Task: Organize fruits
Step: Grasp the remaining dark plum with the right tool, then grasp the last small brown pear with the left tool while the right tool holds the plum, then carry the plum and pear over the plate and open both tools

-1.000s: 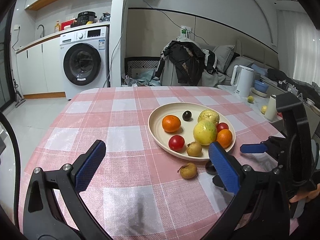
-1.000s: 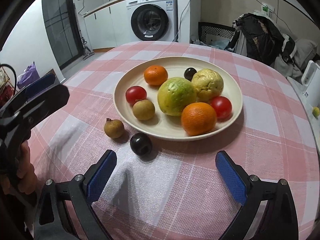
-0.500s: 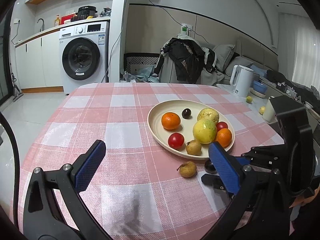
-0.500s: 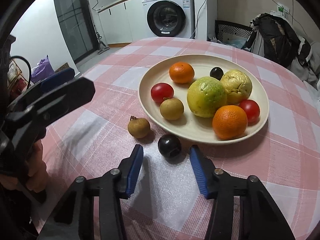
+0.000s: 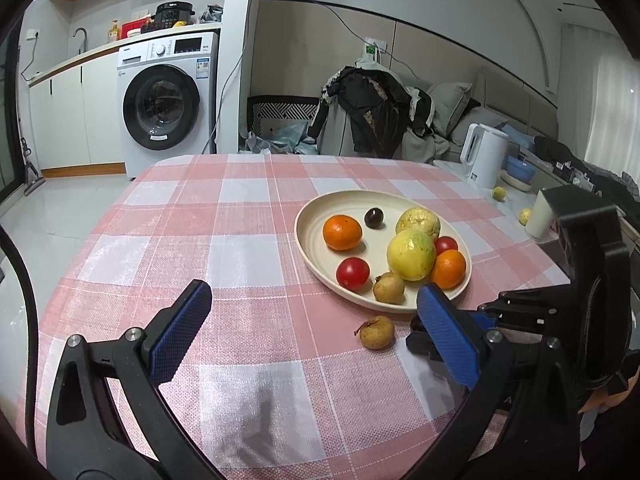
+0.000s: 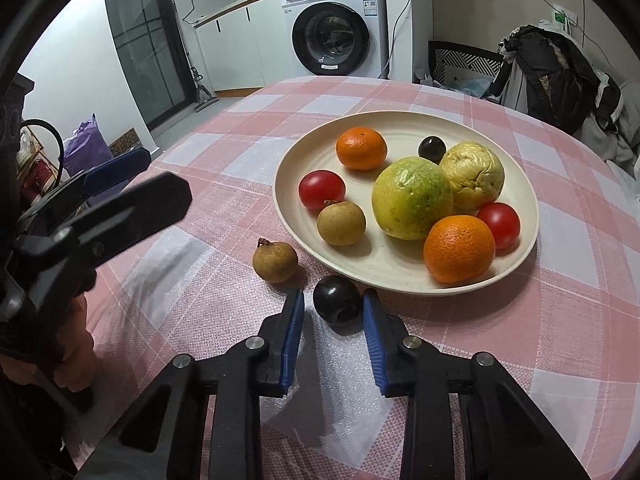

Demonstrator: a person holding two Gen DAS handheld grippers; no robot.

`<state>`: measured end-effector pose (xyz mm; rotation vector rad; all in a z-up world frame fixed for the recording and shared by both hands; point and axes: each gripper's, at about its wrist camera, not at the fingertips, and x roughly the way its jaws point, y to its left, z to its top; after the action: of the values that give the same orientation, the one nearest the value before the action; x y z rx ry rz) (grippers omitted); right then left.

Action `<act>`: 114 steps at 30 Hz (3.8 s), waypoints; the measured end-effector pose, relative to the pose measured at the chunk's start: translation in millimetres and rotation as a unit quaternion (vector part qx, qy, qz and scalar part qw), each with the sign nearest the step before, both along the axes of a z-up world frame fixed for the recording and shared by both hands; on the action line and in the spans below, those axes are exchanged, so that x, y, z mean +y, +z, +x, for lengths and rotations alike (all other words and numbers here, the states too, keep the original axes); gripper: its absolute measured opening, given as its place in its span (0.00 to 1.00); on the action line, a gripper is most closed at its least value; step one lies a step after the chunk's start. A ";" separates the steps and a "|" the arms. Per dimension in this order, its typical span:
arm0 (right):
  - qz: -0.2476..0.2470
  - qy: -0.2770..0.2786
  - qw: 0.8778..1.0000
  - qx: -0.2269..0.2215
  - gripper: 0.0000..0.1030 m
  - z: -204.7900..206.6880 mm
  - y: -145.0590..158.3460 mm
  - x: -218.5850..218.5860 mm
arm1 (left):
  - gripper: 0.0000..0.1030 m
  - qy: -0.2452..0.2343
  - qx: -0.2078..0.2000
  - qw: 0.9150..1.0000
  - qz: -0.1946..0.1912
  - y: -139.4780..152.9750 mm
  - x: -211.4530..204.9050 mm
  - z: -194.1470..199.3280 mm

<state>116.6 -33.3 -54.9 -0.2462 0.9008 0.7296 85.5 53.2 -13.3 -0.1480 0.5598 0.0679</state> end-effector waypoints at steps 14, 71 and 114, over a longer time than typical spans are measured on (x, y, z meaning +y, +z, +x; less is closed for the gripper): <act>0.023 0.008 1.000 -0.012 0.24 -5.5 18.3 -15.9 | 1.00 -0.029 0.048 0.998 0.012 -12.3 -9.0 14.3; 0.093 -0.039 0.994 -0.036 0.24 12.1 52.4 -66.6 | 0.24 -0.097 0.074 0.992 0.028 -7.2 -44.2 42.0; 0.039 -0.036 0.998 -0.024 0.24 37.7 15.5 -30.6 | 0.24 -0.097 0.101 0.990 0.034 -28.4 -49.1 91.5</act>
<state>154.4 -63.9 -39.4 -0.1601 0.8301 0.6886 177.1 4.0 -41.7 -0.0193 0.7709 -0.0882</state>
